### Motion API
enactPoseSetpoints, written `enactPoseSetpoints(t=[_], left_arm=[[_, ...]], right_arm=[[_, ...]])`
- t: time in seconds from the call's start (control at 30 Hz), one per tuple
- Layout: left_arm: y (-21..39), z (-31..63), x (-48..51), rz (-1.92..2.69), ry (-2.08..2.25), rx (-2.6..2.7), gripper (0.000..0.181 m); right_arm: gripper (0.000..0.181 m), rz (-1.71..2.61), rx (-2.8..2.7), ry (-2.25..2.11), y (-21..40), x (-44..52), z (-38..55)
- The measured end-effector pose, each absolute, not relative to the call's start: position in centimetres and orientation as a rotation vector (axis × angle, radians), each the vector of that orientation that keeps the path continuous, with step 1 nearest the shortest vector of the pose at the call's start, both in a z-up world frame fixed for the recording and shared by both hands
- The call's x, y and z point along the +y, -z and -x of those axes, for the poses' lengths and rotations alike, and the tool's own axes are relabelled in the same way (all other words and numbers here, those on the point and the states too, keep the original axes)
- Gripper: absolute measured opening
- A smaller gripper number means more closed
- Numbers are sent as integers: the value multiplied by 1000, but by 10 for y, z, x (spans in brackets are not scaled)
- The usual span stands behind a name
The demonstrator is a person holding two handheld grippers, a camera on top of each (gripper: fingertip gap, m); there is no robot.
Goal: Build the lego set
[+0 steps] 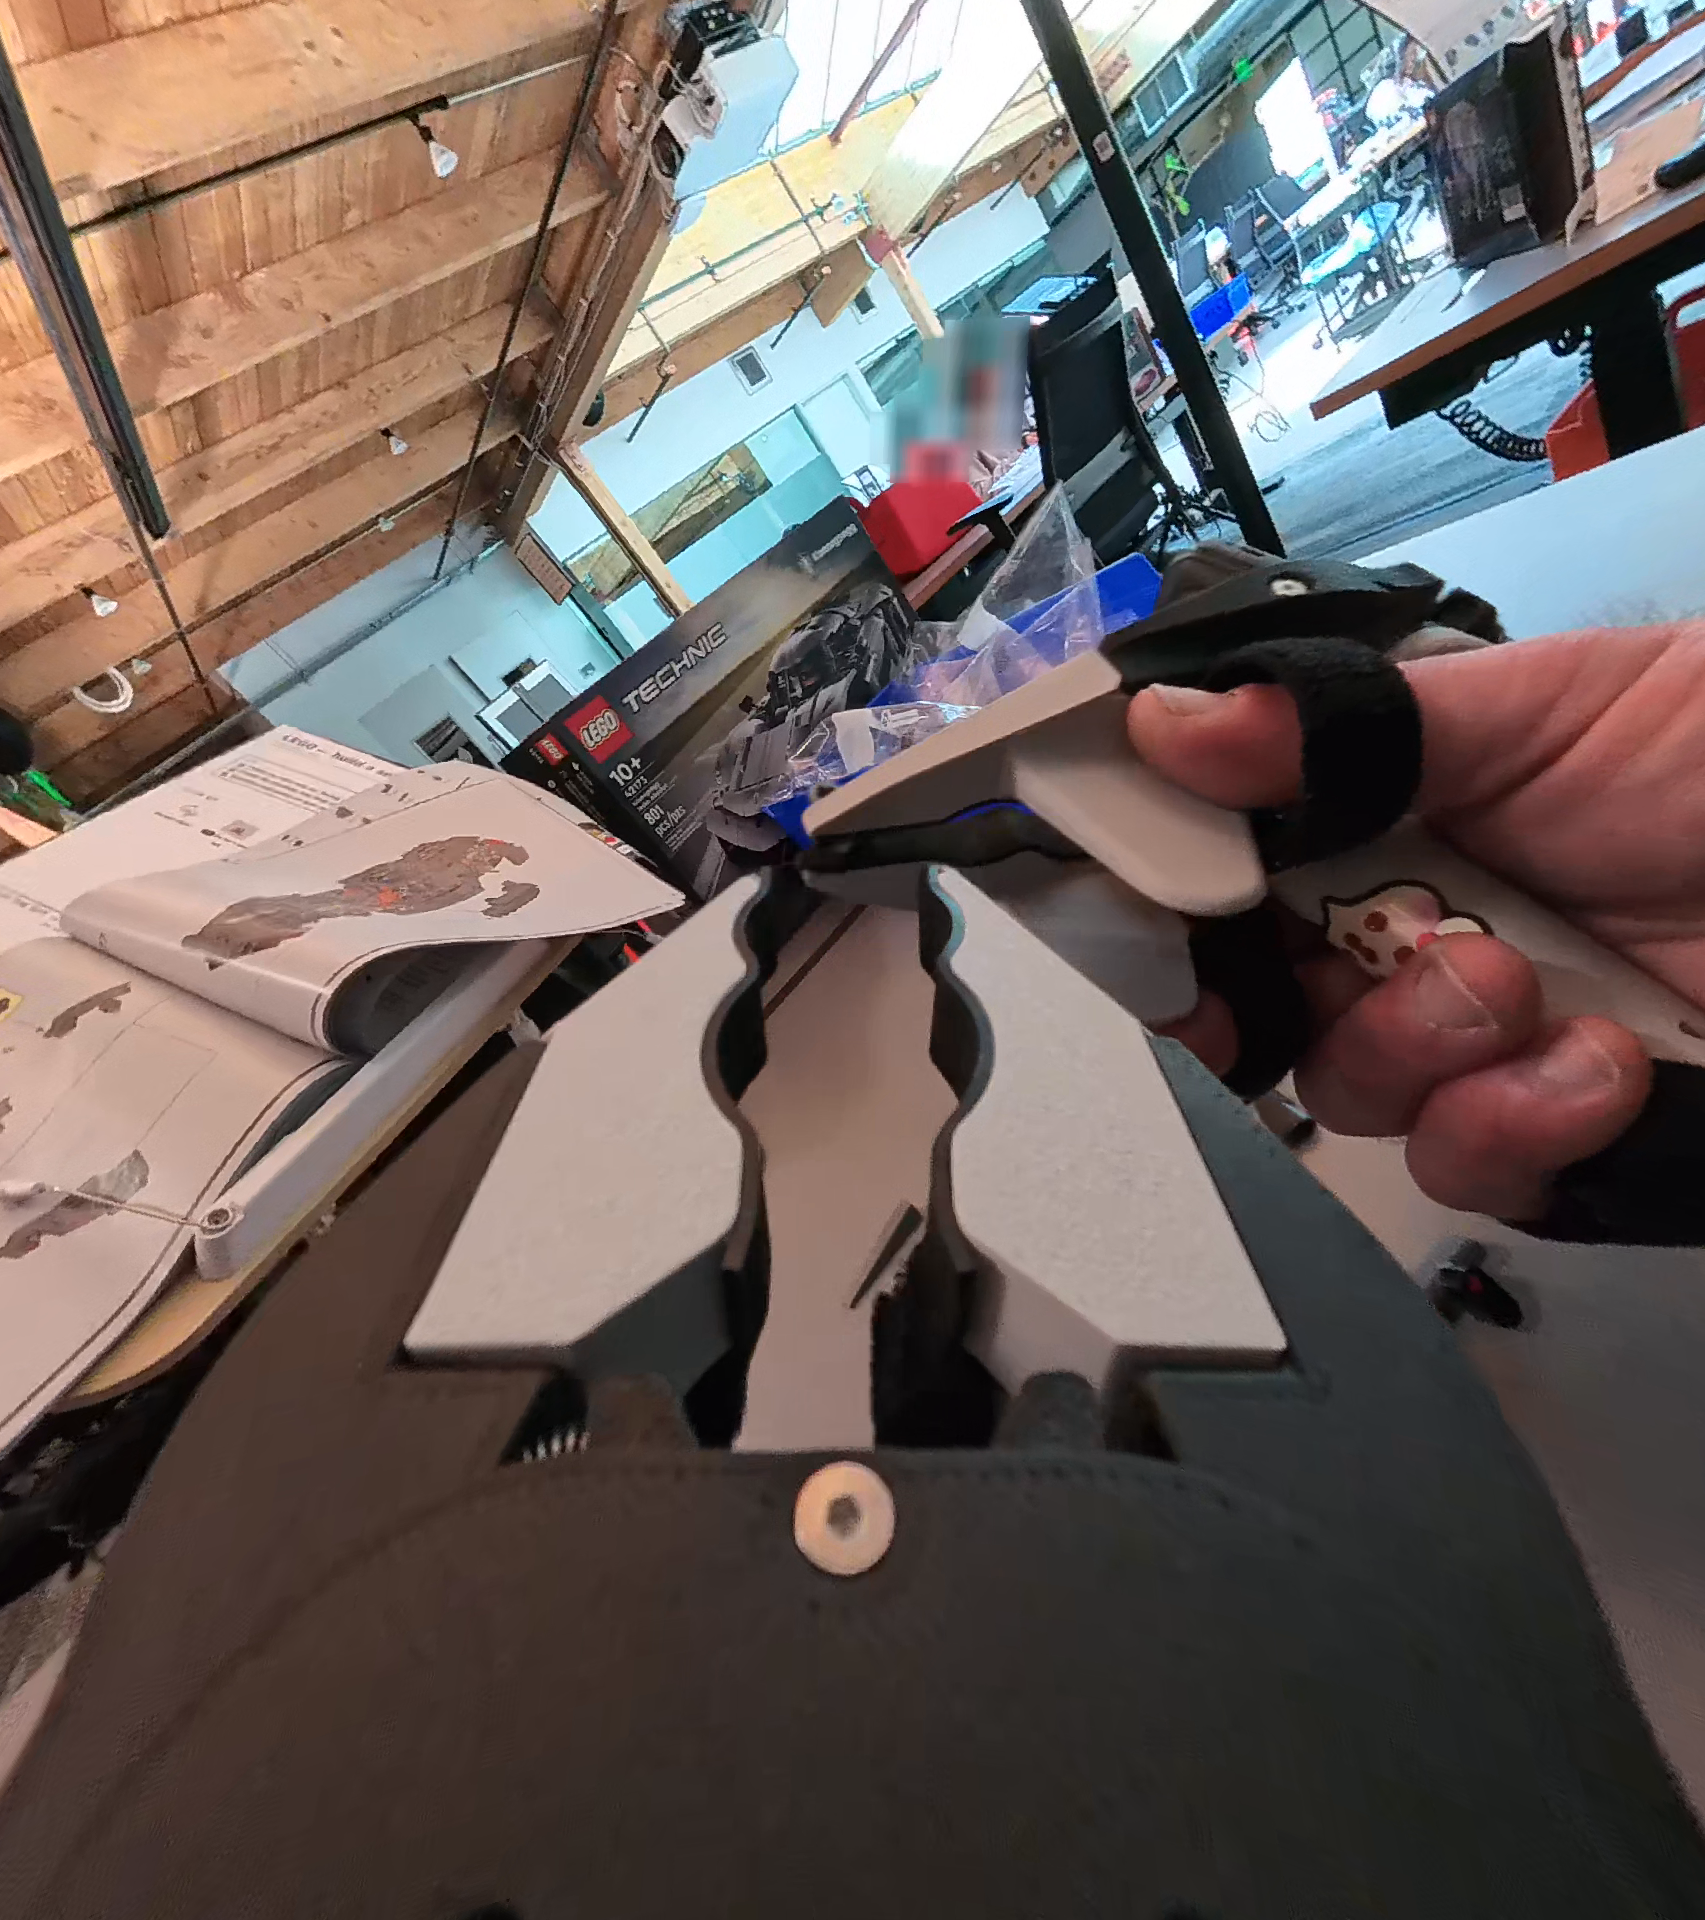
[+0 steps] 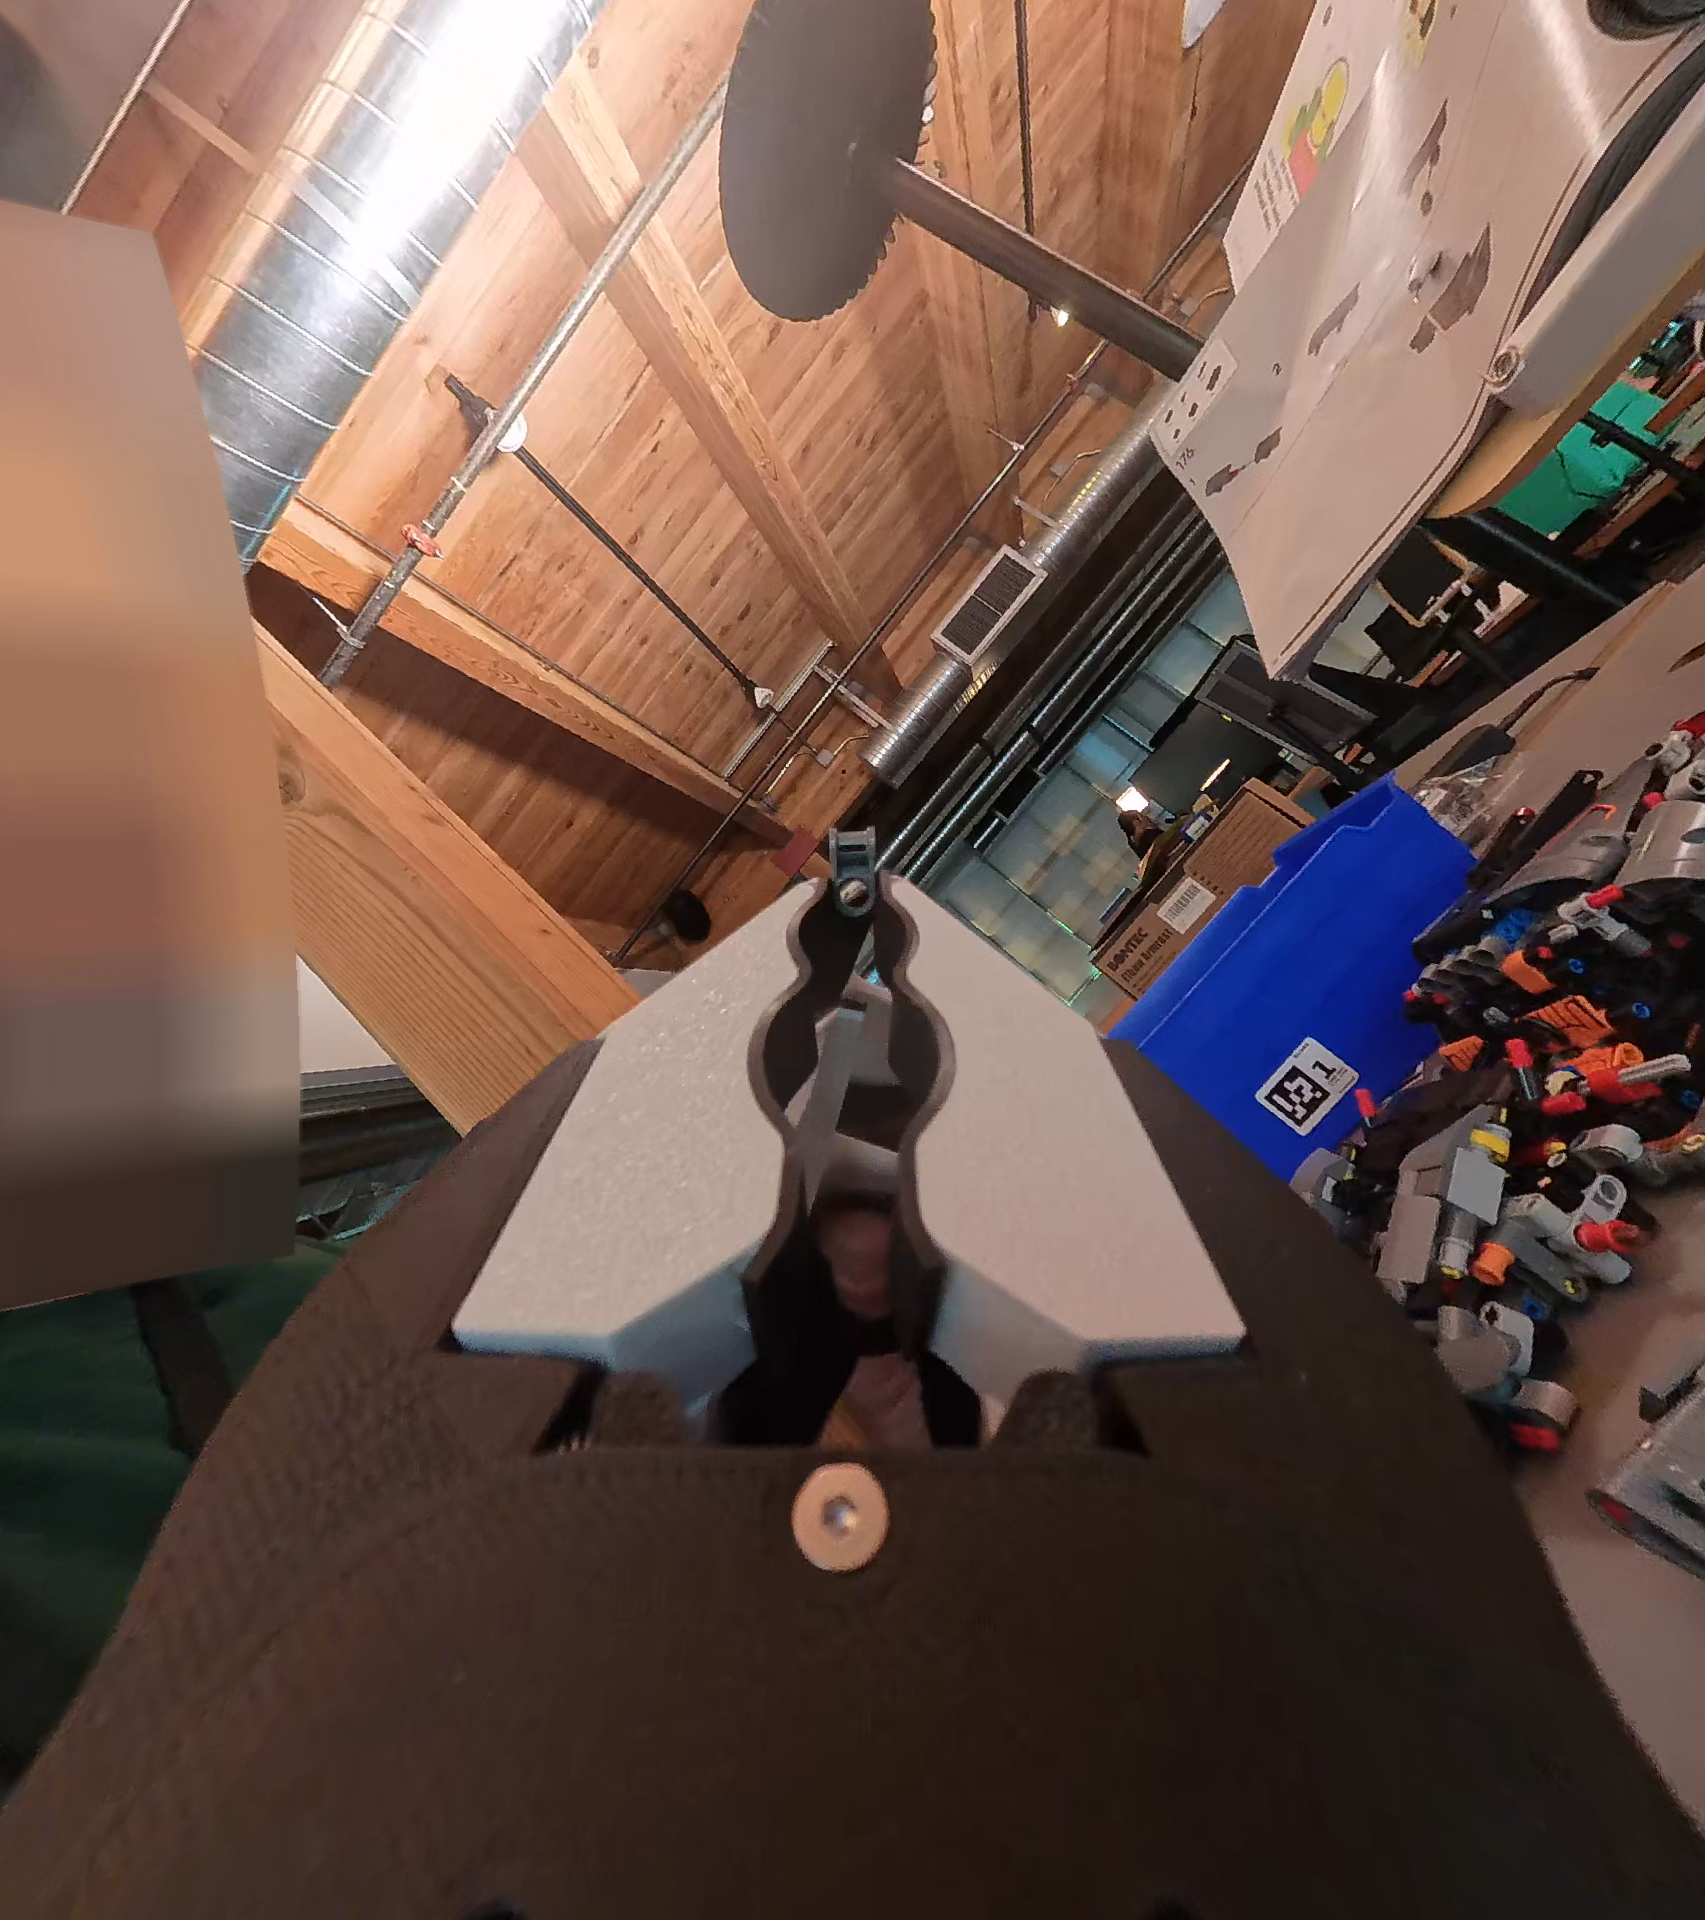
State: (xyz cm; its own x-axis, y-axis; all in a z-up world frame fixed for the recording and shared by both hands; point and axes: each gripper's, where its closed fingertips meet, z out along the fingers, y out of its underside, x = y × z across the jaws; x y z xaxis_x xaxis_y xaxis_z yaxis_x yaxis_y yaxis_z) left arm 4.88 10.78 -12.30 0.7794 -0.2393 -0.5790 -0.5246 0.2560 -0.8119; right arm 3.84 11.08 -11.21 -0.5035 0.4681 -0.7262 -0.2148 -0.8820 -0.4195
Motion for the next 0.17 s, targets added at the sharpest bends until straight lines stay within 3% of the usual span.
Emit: enactPoseSetpoints(t=[0.17], left_arm=[[120,-50,105,1312,-219,684,24]], right_arm=[[5,1223,-356,-2420,111,114,-44]])
